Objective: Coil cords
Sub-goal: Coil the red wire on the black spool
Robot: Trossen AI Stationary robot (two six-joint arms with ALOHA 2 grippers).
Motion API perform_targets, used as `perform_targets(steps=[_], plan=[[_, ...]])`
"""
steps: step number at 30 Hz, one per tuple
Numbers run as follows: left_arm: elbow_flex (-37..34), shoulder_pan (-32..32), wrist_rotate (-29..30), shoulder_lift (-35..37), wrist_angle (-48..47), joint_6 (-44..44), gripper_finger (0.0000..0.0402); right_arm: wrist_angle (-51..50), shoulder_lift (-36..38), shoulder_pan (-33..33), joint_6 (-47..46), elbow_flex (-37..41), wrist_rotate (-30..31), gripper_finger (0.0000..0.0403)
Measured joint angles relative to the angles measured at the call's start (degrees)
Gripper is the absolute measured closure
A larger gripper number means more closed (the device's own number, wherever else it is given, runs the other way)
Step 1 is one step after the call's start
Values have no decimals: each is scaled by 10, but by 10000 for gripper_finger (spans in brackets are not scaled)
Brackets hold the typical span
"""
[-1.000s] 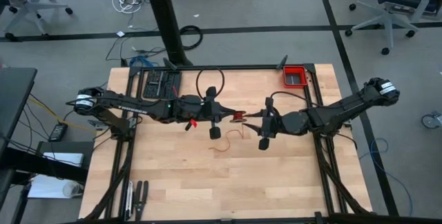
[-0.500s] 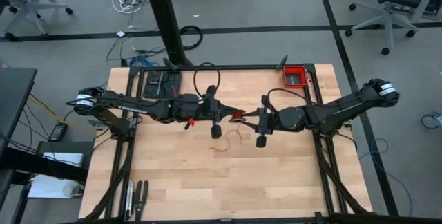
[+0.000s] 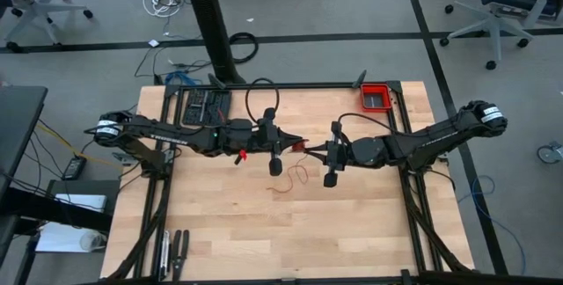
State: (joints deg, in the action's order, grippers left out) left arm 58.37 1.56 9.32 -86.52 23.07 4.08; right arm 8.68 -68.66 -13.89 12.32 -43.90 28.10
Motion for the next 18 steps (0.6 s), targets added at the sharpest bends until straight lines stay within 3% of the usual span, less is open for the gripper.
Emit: perform_targets(steps=[5, 12, 15, 18], plan=[[0, 2, 16, 0, -10, 2, 352, -14, 0, 0, -7, 0, 9, 401], [0, 25, 130, 9, -60, 66, 260, -42, 20, -3, -23, 0, 16, 402], [0, 35, 166, 31, -89, 84, 243, -63, 43, -4, -42, 0, 16, 402], [0, 43, 164, 53, -114, 89, 239, -80, 58, -4, -52, 0, 10, 402]])
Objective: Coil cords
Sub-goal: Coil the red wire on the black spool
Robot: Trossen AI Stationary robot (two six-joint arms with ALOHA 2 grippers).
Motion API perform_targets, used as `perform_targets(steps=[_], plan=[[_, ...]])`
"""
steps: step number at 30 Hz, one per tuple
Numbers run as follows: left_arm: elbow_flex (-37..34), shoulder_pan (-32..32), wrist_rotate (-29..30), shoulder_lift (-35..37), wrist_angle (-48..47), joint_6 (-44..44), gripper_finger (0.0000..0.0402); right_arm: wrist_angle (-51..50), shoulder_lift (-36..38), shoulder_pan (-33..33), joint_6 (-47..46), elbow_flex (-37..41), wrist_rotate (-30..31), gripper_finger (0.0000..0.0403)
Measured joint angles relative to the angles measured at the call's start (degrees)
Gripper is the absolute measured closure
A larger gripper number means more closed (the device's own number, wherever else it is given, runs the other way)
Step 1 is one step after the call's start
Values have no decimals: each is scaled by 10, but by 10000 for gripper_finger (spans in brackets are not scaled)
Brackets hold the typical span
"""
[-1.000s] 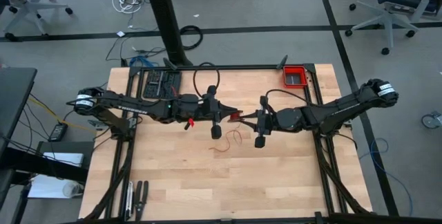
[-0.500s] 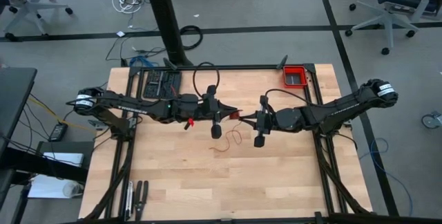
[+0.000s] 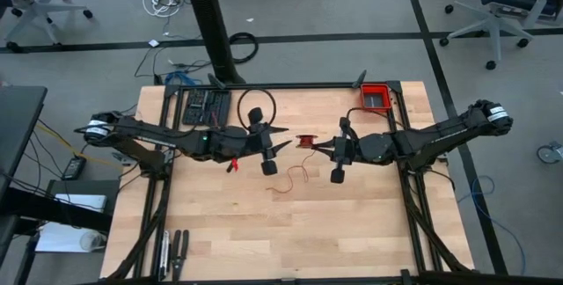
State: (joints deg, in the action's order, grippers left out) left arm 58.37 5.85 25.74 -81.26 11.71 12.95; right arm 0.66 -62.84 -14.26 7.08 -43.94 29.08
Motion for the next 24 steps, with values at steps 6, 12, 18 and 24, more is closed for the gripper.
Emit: perform_targets(steps=[6, 12, 18, 24], plan=[[0, 3, -36, 5, -39, -26, 239, -11, 25, 0, -11, 0, -5, 402], [0, -9, -56, -35, -20, -60, 239, -8, 54, -3, -21, 0, -20, 402], [0, -26, -117, -77, 38, -91, 239, -2, 66, -6, -24, 0, -21, 402], [0, -38, -174, -105, 86, -140, 239, 36, 66, -7, -5, 0, 7, 402]])
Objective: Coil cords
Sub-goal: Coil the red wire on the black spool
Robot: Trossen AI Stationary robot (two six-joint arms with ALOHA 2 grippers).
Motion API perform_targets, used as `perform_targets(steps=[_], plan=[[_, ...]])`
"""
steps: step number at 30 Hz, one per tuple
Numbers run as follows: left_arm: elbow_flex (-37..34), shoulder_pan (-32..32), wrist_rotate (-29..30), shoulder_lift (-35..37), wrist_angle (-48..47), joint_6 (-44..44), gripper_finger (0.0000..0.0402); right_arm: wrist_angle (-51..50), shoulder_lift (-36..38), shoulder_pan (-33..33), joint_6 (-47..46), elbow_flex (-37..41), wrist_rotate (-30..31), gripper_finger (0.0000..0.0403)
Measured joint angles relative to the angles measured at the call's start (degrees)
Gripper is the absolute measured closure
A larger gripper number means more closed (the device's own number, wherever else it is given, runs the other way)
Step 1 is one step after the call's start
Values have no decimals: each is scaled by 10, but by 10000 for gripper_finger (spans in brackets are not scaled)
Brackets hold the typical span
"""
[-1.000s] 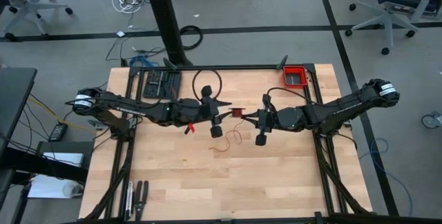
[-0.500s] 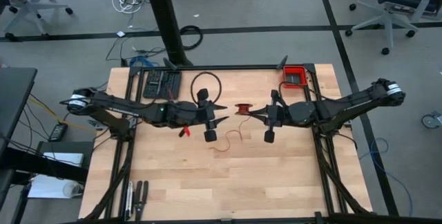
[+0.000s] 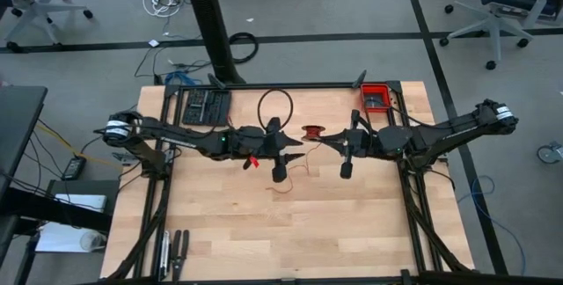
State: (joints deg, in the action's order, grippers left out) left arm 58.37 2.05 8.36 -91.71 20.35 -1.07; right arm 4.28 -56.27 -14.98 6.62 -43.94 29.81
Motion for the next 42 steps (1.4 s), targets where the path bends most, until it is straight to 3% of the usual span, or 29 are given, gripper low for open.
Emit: perform_targets(steps=[8, 11, 13, 16, 19, 33, 42], plan=[[0, -2, 2, -35, 48, -11, 239, 61, -25, -3, 39, 0, 18, 402], [0, -2, 27, -43, 62, -7, 246, 71, -38, -4, 48, 0, 21, 402], [0, -2, 44, -43, 54, 4, 278, 71, -40, -4, 51, 0, 21, 402], [0, -3, 55, -41, 43, 10, 369, 74, -40, -4, 51, 0, 27, 402], [0, -6, 50, -35, 38, 11, 393, 71, -40, -4, 56, 0, 36, 402], [0, -6, 52, 38, -82, 39, 401, 32, -34, -4, 39, 0, 39, 402], [0, -1, 28, 49, -98, 39, 401, 32, -32, -11, 35, 0, 42, 402]])
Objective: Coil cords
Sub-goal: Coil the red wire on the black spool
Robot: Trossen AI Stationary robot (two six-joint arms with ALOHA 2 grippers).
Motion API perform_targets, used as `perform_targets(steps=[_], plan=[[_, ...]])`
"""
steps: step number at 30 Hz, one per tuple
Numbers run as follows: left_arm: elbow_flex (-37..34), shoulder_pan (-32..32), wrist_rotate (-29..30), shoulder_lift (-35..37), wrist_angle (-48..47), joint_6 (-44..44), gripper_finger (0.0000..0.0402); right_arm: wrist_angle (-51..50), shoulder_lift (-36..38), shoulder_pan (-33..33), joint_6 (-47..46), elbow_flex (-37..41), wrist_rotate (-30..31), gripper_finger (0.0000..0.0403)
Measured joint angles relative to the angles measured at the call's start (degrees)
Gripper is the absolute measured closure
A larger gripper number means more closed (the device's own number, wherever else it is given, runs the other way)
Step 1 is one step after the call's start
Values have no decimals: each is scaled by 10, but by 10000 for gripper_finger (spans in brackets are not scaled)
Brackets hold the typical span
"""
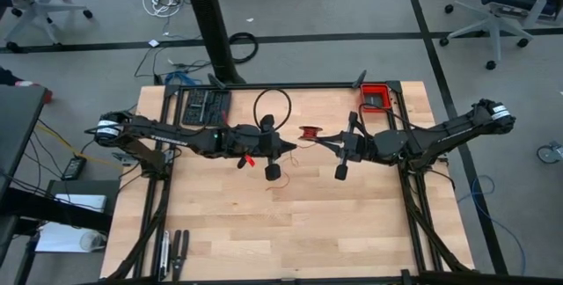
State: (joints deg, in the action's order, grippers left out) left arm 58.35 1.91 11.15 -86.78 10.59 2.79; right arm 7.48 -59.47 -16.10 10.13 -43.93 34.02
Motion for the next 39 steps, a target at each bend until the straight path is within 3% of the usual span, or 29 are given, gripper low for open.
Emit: perform_targets(steps=[21, 39], plan=[[0, 3, -30, 53, -53, -19, 401, -11, 3, 0, 0, 0, 8, 401], [0, 8, -31, 56, -66, -14, 401, -17, 3, 0, 1, 0, 4, 401]])
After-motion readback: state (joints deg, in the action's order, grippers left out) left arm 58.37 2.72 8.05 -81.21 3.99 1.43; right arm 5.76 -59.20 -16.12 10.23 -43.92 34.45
